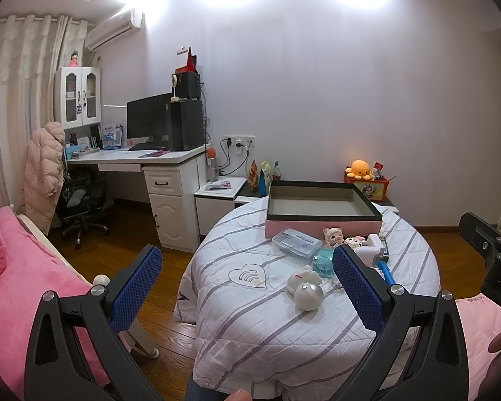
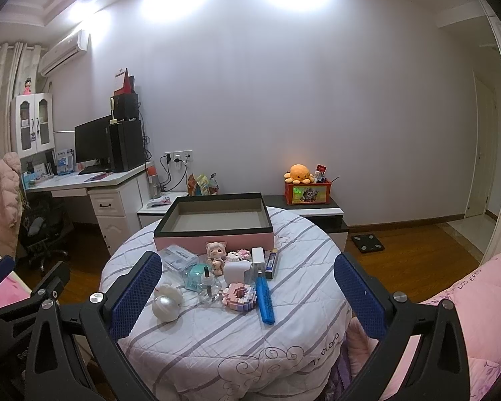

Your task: Organize rigid objects

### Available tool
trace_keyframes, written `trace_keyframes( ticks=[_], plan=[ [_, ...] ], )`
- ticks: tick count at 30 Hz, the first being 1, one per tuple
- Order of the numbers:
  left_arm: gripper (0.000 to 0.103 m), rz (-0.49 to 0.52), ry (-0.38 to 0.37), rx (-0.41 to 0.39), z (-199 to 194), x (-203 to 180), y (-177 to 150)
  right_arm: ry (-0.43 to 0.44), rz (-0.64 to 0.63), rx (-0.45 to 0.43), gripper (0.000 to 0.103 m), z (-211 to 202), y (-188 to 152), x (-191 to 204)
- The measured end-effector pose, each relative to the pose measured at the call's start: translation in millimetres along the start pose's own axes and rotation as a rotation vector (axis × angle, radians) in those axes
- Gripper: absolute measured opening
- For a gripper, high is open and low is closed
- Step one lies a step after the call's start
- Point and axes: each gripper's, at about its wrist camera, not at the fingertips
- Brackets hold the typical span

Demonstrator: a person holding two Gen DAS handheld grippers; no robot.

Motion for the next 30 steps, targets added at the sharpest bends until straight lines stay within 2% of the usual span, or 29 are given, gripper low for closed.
trace_keyframes(
  ticks=[15, 30],
  plan=[
    [0.103, -0.002, 0.002, -0.001, 0.4, 0.3, 1.0, -0.009, -0.011, 0.004, 0.103, 5.6, -0.4, 0.9],
    [0.103, -0.009, -0.013, 0.058, 46.3, -3.2, 11.8, -0.019, -0.036, 0.08, 0.103, 50.7, 8.0, 6.0]
  ],
)
Point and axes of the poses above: each gripper's, at about its wrist camera, not at the fingertips, and z roughly the way its jaws point, x to its left, y to its top, and after that the axes turned 14 degrees about z, right-handed
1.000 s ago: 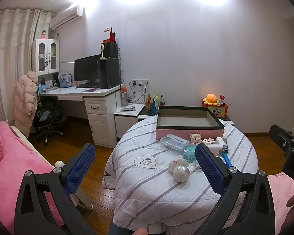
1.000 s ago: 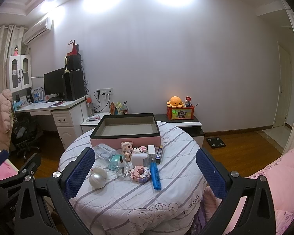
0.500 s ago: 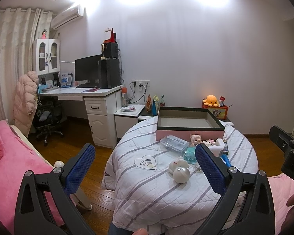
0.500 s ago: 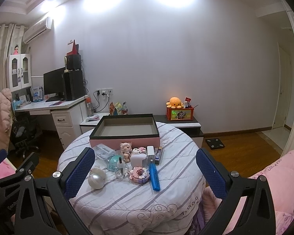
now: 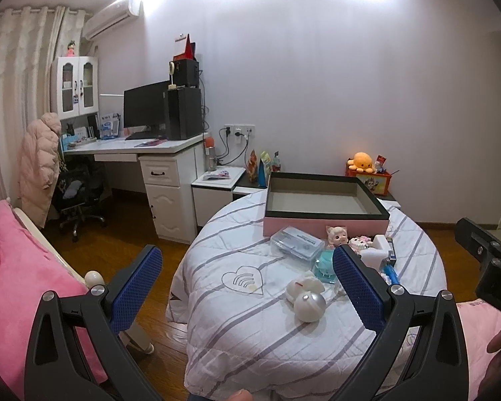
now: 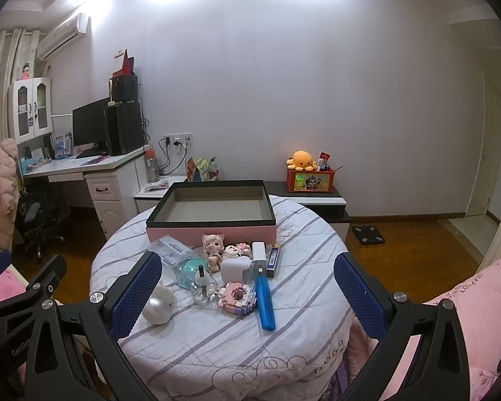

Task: Organize rigid objects
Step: 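Grasp the blue highlighter with the right tool while the left tool grasps the white rabbit-and-silver-ball toy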

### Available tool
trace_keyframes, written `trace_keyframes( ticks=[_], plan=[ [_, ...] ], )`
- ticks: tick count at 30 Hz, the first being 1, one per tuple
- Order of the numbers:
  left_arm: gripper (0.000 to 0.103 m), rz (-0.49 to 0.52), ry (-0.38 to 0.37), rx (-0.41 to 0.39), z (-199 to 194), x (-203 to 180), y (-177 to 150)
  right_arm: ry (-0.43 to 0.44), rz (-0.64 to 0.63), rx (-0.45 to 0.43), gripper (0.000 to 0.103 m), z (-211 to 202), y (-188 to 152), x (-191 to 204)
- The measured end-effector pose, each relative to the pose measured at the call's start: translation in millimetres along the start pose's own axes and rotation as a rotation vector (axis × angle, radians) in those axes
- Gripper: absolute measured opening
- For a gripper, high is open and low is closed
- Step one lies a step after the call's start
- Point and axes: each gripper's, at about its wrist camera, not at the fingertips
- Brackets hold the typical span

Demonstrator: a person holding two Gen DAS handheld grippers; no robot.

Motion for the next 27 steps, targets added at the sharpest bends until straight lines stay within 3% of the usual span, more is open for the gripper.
trace_keyframes(
  ticks=[12, 27],
  plan=[
    [0.103, 0.05, -0.068, 0.116, 58.1, -15.6, -17.8, -0.054, 0.029, 0.12, 0.103, 59.3, 3.7, -30.3],
    [0.103, 0.056, -0.171, 0.288, 135.7, -63.6, -49.5, -0.119, 0.022, 0.36, 0.103, 148.0, -42.1, -61.7]
  ],
)
Point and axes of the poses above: each gripper's, at about its wrist camera, not at the fingertips, and z roughly the way its jaws point, x to its left, y to its top, and after that the axes turned 14 degrees about z, right-handed
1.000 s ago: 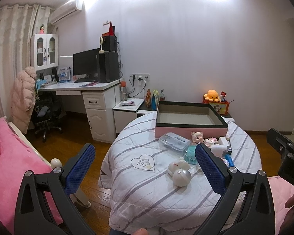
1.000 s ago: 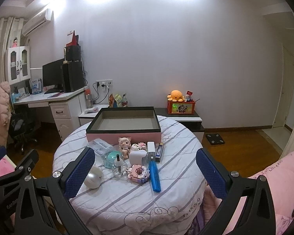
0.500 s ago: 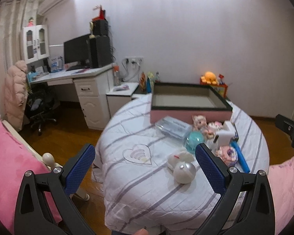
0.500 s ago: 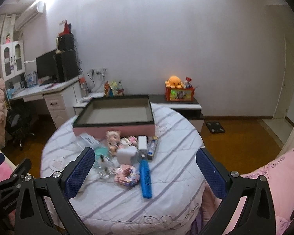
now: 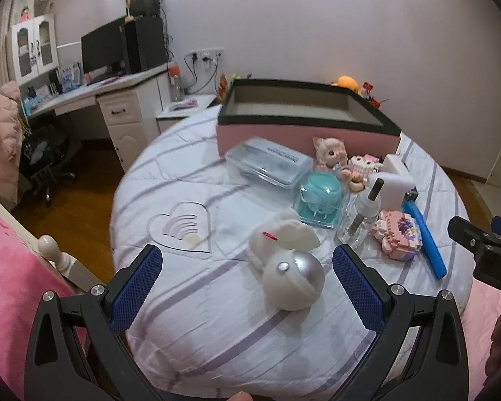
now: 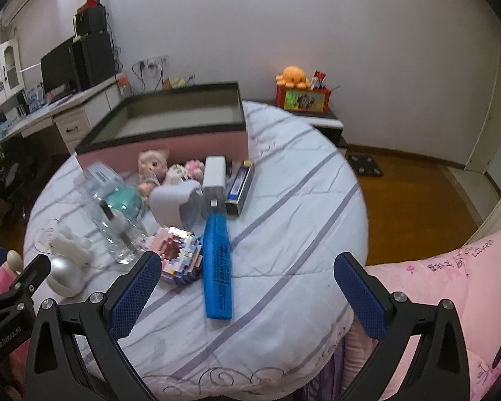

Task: Organize rigid objects
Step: 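Grasp the blue highlighter with the right tool while the left tool grasps the white rabbit-and-silver-ball toy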

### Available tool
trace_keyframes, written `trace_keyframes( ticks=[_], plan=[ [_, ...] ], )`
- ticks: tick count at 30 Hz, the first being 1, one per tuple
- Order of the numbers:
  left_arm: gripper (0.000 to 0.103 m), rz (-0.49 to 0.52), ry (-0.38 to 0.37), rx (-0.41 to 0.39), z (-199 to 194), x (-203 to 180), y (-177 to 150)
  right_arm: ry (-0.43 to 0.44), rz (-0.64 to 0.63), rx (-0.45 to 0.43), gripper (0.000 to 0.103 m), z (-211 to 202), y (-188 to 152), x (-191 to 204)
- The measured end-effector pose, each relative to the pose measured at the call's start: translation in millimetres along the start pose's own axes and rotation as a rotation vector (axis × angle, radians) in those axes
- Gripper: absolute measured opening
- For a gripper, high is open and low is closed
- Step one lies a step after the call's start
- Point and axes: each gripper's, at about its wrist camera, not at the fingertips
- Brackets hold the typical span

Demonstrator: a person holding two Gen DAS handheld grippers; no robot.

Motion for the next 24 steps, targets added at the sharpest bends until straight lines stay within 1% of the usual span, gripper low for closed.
trace_keyframes(
  ticks=[4, 7, 9, 13, 15, 17, 19, 23, 24],
  plan=[
    [0.103, -0.006, -0.011, 0.027, 15.1, -5.1, -1.0, -0.018, -0.013, 0.035, 0.103, 16.9, -1.7, -5.1],
    [0.103, -0.013, -0.022, 0.057, 27.6, -8.0, -3.5, -0.015, -0.007, 0.064, 0.102, 25.7, -4.0, -10.2],
    [0.103, -0.015, -0.021, 0.068, 33.7, -9.1, -5.1, -0.01, -0.014, 0.087, 0.098, 31.3, -6.2, -11.8],
    [0.103, -0.023, -0.03, 0.107, 47.6, -8.6, -8.3, -0.012, -0.051, 0.116, 0.095, 42.0, -10.8, -7.8],
    [0.102, -0.027, -0.036, 0.114, 51.7, -7.3, -7.8, -0.014, -0.067, 0.127, 0.091, 49.1, -12.6, -4.7],
    [0.099, -0.022, -0.038, 0.109, 52.9, -6.7, -5.5, -0.019, -0.079, 0.13, 0.088, 54.2, -13.3, -2.6],
    [0.092, -0.02, -0.047, 0.107, 54.1, -6.0, -3.7, -0.017, -0.089, 0.127, 0.085, 57.6, -13.7, -0.5],
    [0.085, -0.01, -0.062, 0.103, 60.3, -7.1, -1.3, -0.001, -0.111, 0.115, 0.075, 60.2, -11.6, 4.9],
    [0.078, 0.003, -0.069, 0.094, 59.6, -9.1, -0.3, 0.008, -0.117, 0.112, 0.07, 60.0, -11.5, 6.2]
  ],
)
Point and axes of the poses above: each gripper's, at about its wrist camera, not at the fingertips, and z roughly the way its jaws point, x to its left, y to its top, and after that the axes turned 14 degrees about z, right-handed
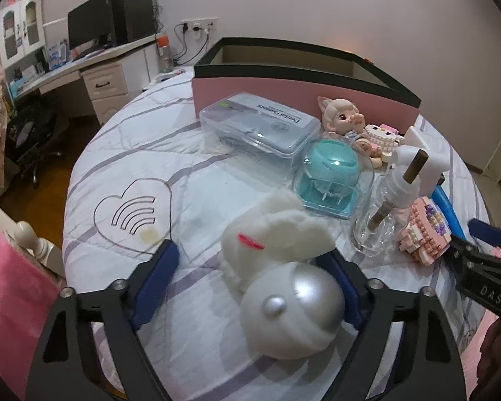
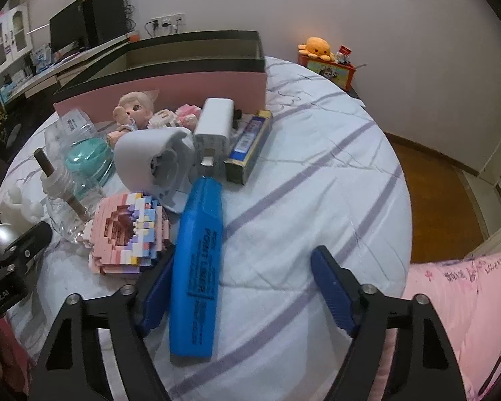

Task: Organize rigid objects
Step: 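Grasp the blue highlighter with the right tool while the left tool grasps the white rabbit-and-silver-ball toy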

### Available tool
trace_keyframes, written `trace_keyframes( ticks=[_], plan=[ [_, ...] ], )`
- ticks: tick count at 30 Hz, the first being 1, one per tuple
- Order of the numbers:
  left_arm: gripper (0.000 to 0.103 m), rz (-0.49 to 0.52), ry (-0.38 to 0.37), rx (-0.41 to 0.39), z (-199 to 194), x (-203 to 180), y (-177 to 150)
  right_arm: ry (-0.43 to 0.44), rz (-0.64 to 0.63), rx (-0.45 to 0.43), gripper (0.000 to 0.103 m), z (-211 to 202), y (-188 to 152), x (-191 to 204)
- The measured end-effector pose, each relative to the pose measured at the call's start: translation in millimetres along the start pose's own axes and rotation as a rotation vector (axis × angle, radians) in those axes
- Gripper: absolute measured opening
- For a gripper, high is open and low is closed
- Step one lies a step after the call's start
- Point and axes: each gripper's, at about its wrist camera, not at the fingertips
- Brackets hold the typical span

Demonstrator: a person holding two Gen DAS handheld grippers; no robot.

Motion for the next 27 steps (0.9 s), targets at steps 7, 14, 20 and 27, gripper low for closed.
trace_keyframes(
  ticks=[7, 14, 20, 27],
  plan=[
    [0.058, 0.019, -0.073, -0.02, -2.6, 1.1, 4.3, 0.064, 0.024, 0.001, 0.022, -5.7, 3.3, -1.6],
    [0.058, 0.015, -0.082, -0.039, -11.6, 8.7, 5.9, 0.145, 0.1, 0.018, 0.017, -12.1, 5.5, -14.9],
    [0.058, 0.015, -0.083, -0.059, -22.0, 11.9, 9.4, 0.176, 0.112, 0.007, 0.016, -24.3, 11.0, -14.9],
    [0.058, 0.011, -0.07, -0.107, -33.9, 23.9, 32.5, 0.234, 0.1, -0.036, 0.016, -46.5, 31.4, -3.3]
  ],
)
Point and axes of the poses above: each gripper's, at about its wrist camera, not at the fingertips, and z roughly the way its jaws point, x to its left, y to its top, and after that the axes turned 14 degrees about z, right-handed
